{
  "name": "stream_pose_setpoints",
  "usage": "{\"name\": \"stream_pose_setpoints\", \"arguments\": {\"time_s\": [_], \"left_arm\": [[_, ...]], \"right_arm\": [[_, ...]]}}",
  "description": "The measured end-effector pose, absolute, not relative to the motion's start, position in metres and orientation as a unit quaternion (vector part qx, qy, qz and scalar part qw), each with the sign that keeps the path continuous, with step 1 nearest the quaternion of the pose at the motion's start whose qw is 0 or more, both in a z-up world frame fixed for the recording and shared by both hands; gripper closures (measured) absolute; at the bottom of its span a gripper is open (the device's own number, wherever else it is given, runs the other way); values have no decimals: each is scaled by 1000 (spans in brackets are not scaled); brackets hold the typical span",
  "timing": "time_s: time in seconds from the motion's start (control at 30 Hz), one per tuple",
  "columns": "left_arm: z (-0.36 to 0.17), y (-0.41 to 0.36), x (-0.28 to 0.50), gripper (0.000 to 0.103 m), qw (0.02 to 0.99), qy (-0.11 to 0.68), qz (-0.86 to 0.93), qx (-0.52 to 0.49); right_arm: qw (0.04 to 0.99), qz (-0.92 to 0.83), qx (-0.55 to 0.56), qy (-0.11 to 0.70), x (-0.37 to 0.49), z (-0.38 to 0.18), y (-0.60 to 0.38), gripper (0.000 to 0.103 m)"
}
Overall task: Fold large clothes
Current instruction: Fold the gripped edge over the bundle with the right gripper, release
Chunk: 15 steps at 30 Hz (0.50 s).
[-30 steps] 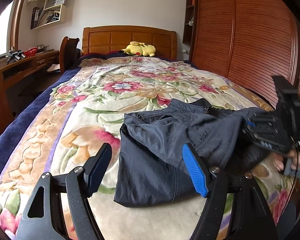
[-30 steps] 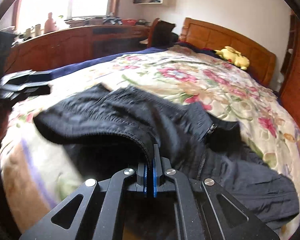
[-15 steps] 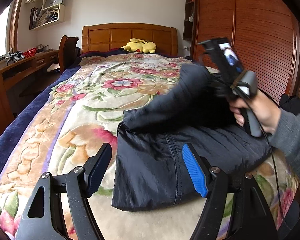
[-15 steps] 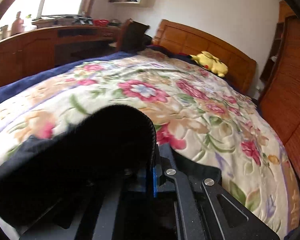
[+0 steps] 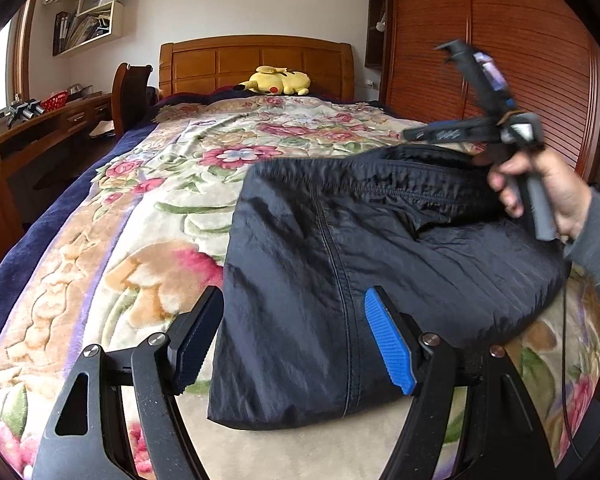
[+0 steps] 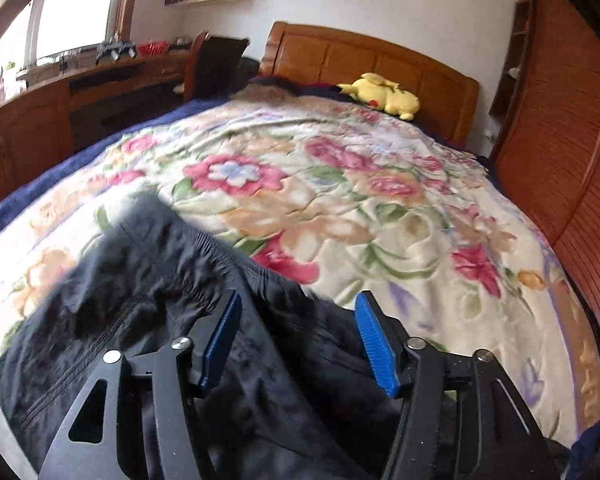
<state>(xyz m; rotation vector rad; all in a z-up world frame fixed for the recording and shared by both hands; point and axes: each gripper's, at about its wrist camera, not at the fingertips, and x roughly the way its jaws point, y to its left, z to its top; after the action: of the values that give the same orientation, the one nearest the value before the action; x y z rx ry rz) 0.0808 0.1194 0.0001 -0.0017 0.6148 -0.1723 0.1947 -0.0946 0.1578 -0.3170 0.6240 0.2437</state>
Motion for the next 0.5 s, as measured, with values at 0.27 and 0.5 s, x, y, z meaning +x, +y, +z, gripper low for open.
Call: {"name": "stream_pose_setpoints", "arguments": {"time_s": [0.27, 0.5], "left_arm": [[-3, 122, 83, 29, 947, 312, -81, 0], [-9, 127, 88, 29, 943, 324, -74, -7]], "right_arm": [[942, 96, -183, 266, 140, 158, -176, 36], [925, 22, -165, 341, 173, 115, -244, 36]]}}
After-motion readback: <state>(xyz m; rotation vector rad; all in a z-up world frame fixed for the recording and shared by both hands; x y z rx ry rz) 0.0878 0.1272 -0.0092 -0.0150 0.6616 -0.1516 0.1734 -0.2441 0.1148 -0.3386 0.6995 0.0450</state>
